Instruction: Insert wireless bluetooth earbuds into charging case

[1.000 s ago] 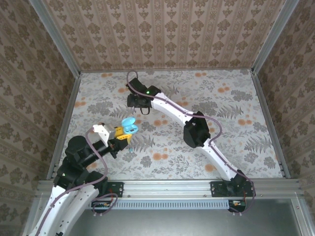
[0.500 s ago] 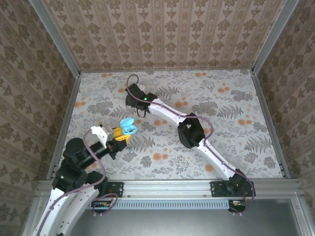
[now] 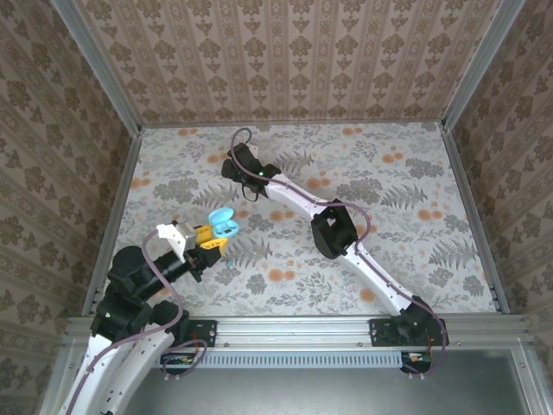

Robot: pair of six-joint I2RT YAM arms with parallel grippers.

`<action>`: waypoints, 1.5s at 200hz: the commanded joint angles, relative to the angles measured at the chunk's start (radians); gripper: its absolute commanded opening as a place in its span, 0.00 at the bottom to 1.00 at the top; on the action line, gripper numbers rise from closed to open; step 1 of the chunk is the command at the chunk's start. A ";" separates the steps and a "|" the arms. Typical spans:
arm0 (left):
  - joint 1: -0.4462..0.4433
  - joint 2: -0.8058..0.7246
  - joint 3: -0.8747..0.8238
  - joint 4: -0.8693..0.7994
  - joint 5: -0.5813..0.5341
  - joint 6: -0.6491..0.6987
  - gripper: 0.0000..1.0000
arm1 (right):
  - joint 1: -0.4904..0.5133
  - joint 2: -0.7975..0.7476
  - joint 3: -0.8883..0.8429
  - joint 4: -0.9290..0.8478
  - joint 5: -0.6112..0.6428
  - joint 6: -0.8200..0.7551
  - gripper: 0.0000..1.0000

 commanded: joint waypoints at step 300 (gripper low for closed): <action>0.004 -0.002 0.082 -0.021 0.009 -0.018 0.25 | 0.077 -0.256 -0.313 -0.174 0.008 -0.275 0.43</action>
